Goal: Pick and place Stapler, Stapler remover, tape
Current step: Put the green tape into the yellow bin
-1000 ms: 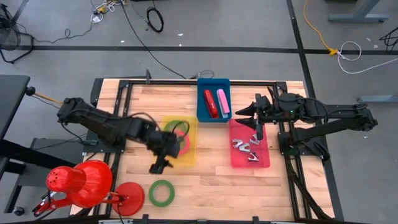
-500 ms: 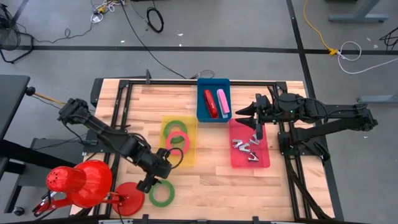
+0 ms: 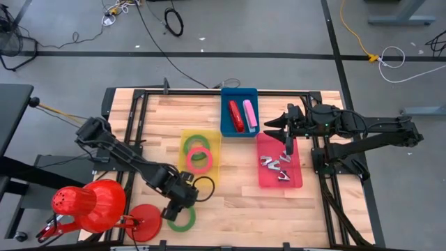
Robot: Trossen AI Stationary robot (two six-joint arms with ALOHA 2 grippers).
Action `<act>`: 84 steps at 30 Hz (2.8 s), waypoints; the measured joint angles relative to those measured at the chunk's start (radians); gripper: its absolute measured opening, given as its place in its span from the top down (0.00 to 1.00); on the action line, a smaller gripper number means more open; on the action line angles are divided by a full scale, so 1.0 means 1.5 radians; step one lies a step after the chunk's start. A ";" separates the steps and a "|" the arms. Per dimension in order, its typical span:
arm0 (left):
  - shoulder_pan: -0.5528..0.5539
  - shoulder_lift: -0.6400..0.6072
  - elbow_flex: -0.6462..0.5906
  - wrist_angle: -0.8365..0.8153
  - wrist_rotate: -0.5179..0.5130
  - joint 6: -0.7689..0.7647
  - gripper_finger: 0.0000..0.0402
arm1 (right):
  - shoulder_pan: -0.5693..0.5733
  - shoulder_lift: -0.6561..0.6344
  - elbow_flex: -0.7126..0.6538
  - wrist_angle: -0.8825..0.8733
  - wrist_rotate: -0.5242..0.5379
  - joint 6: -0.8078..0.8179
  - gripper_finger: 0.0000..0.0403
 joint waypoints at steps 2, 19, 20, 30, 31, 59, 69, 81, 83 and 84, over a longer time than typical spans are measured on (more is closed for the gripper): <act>-0.005 0.008 0.000 0.000 -0.001 0.000 0.46 | 0.000 0.000 0.000 0.000 0.000 0.000 0.60; -0.070 0.114 0.000 0.031 -0.085 -0.042 0.30 | 0.000 0.000 0.000 -0.020 0.014 0.034 0.60; -0.072 0.122 0.000 0.031 -0.082 -0.045 0.30 | 0.000 0.000 0.000 -0.021 0.014 0.036 0.60; -0.077 0.173 -0.001 0.029 -0.081 -0.049 0.30 | 0.000 0.000 0.000 -0.023 0.014 0.053 0.60; -0.077 0.173 -0.001 0.028 -0.082 -0.050 0.30 | 0.000 0.000 0.000 -0.023 0.014 0.053 0.60; -0.053 0.184 -0.001 0.033 -0.061 -0.051 0.71 | 0.000 0.000 0.000 -0.041 0.014 0.053 0.60; -0.045 0.159 -0.001 0.013 -0.061 -0.052 0.76 | 0.000 0.000 0.000 -0.040 0.014 0.053 0.60; 0.020 0.043 -0.001 -0.032 -0.064 -0.027 0.76 | 0.000 0.000 0.000 -0.040 0.014 0.055 0.60; 0.036 0.023 -0.001 -0.034 -0.064 -0.017 0.76 | 0.000 0.000 0.000 -0.040 0.014 0.055 0.60; 0.044 0.013 -0.001 -0.034 -0.064 -0.013 0.76 | 0.000 0.000 0.000 -0.040 0.014 0.055 0.60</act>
